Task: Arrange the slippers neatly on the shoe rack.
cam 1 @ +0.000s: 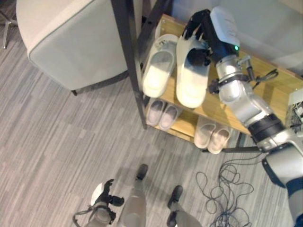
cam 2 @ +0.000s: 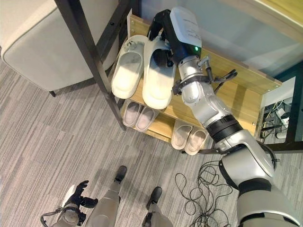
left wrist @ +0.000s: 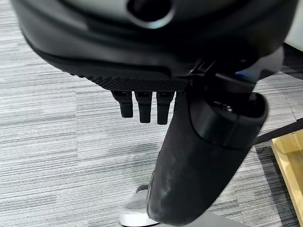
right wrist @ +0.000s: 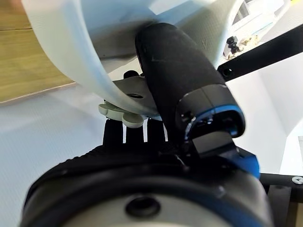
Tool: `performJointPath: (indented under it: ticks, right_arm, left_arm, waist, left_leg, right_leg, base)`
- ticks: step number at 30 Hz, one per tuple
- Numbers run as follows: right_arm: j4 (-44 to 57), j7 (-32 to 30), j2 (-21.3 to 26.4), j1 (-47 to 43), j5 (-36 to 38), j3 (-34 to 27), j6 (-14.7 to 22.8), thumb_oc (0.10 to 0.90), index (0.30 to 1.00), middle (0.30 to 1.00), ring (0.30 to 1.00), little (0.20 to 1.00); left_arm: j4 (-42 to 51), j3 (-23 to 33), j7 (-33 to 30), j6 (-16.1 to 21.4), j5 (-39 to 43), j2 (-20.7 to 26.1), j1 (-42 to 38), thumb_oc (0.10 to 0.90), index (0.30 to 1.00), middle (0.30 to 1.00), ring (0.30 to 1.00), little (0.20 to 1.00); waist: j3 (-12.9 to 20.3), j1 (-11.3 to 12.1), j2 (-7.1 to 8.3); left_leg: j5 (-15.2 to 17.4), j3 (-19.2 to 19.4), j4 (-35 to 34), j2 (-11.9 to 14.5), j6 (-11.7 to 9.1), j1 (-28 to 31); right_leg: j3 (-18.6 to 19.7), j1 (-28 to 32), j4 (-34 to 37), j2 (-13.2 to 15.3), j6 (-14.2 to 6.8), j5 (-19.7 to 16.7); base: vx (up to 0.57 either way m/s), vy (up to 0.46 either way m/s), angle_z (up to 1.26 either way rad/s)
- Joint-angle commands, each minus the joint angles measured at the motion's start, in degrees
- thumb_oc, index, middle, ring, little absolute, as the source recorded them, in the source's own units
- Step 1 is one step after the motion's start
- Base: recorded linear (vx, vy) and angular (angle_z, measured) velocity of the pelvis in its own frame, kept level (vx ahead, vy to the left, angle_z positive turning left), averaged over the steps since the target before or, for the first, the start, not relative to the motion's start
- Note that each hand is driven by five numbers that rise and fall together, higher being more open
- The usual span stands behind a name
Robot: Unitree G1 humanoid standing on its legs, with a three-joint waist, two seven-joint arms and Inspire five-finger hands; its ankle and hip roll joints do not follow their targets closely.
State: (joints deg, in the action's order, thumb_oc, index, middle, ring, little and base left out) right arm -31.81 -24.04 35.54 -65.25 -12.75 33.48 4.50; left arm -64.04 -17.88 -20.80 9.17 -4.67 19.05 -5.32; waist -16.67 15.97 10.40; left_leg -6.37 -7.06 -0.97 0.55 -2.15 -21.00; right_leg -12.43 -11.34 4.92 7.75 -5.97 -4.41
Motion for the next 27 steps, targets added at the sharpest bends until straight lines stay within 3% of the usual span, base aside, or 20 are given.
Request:
performJointPath:
  ticks: [1, 9, 10, 14, 19, 27]
  right_arm:
    - [1.1, -5.9, 1.1, -7.3, 1.5, -3.9, 1.8, 0.400, 0.300, 0.300, 0.300, 0.300]
    - [1.0, -6.0, 1.3, -5.8, 1.1, -4.4, 1.9, 0.400, 0.300, 0.300, 0.300, 0.300]
    - [1.0, -5.8, 1.4, -5.7, 1.2, -4.2, 1.9, 0.800, 0.900, 0.900, 0.900, 0.900]
    - [1.3, -3.9, 1.7, -5.6, 3.4, -3.3, 2.4, 0.800, 0.900, 0.900, 0.900, 0.900]
    - [-0.4, -2.3, -0.1, -6.0, 7.8, -3.5, 3.3, 0.800, 0.900, 0.900, 0.900, 0.900]
    - [-0.9, -0.4, 0.9, -5.1, 10.2, -3.3, 3.5, 0.800, 0.900, 0.900, 0.900, 0.900]
  left_arm:
    - [-0.3, -0.9, -1.9, 1.2, 2.1, 0.6, 1.1, 0.800, 0.900, 0.900, 0.900, 0.900]
    - [0.2, -1.2, -1.9, 1.4, 2.1, 0.2, 0.8, 0.800, 0.900, 0.900, 0.900, 0.900]
    - [0.2, -1.1, -1.8, 1.4, 2.3, 0.2, 0.8, 0.800, 0.900, 0.900, 0.900, 0.900]
    - [-0.2, 0.5, -0.2, 1.5, 6.3, -0.5, 1.0, 0.800, 0.900, 0.900, 0.900, 0.900]
    - [-2.8, 0.1, 1.3, 0.8, 5.9, -1.1, 0.9, 0.800, 0.900, 0.900, 0.900, 0.900]
    - [-4.7, 1.1, 2.1, 0.3, 6.3, -1.2, 0.7, 0.800, 0.900, 0.900, 0.900, 0.900]
  waist:
    - [1.8, 0.7, -0.72]
    - [1.5, 0.1, -1.36]
    - [1.4, 0.0, -1.37]
    - [1.4, -0.3, -1.38]
    - [1.7, -1.0, -1.34]
    - [1.8, -1.8, -1.22]
  left_leg:
    - [5.6, -0.2, 0.7, -1.8, 1.4, 2.4]
    - [5.5, -0.2, 0.5, -1.9, 1.5, 2.7]
    - [5.6, -0.2, 0.5, -1.9, 1.5, 2.8]
    - [5.5, 0.0, 0.5, -1.7, 1.5, 2.9]
    - [5.5, 0.3, 0.4, -1.6, 1.5, 3.2]
    - [5.4, 0.7, 0.0, -1.5, 1.6, 3.4]
  right_leg:
    - [0.4, 4.1, -3.4, 0.2, -3.6, 3.0]
    - [0.6, 3.7, -4.4, 0.2, -3.4, 3.4]
    - [0.7, 3.7, -4.4, 0.3, -3.4, 3.5]
    - [0.8, 3.5, -4.5, 0.2, -3.3, 3.6]
    - [1.3, 3.4, -4.5, 0.1, -3.2, 3.7]
    - [1.6, 3.2, -4.4, 0.0, -3.2, 3.5]
  base:
    - [0.00, 0.002, 0.04]
    - [0.00, 0.004, 0.02]
    - [0.00, 0.000, 0.00]
    - [0.00, 0.000, 0.00]
    - [0.00, 0.003, -0.01]
    - [0.00, 0.005, -0.04]
